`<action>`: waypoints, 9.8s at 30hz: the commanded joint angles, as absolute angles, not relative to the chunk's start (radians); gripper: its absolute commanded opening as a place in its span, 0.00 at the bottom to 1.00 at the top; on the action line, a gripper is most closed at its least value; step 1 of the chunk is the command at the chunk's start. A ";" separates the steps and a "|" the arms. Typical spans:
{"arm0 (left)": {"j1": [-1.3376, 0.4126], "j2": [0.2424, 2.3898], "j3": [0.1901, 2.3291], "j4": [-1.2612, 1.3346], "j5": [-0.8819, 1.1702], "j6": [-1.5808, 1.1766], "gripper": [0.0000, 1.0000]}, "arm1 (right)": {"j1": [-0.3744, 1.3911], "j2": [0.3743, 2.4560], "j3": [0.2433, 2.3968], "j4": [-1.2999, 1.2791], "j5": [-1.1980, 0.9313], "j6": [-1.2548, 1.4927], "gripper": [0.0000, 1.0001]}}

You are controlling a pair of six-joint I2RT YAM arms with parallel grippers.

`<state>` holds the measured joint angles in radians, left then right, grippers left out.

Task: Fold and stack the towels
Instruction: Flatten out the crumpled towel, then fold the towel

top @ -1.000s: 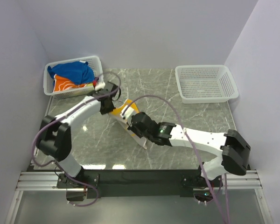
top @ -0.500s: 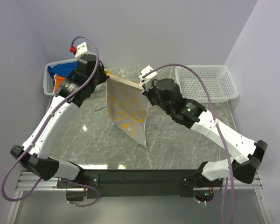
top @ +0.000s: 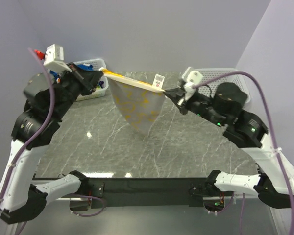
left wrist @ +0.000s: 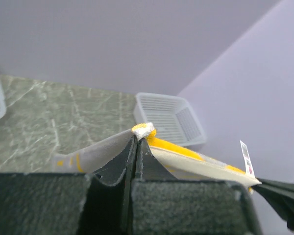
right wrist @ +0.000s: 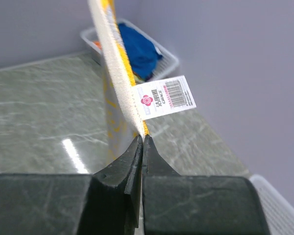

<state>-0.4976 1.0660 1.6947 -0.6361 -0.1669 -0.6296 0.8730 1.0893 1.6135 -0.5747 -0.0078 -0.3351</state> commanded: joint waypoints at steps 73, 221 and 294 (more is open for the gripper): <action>-0.480 1.945 1.364 -0.518 -0.150 -0.683 0.64 | 0.253 1.203 0.650 -0.244 -0.064 0.445 0.65; -0.423 2.120 1.629 -0.466 -0.195 -0.249 0.01 | 0.400 2.338 1.948 -0.537 -0.130 0.029 0.55; -0.308 1.907 1.686 -0.275 -0.259 0.063 0.01 | 0.353 1.967 1.801 -0.308 -0.018 -0.193 0.00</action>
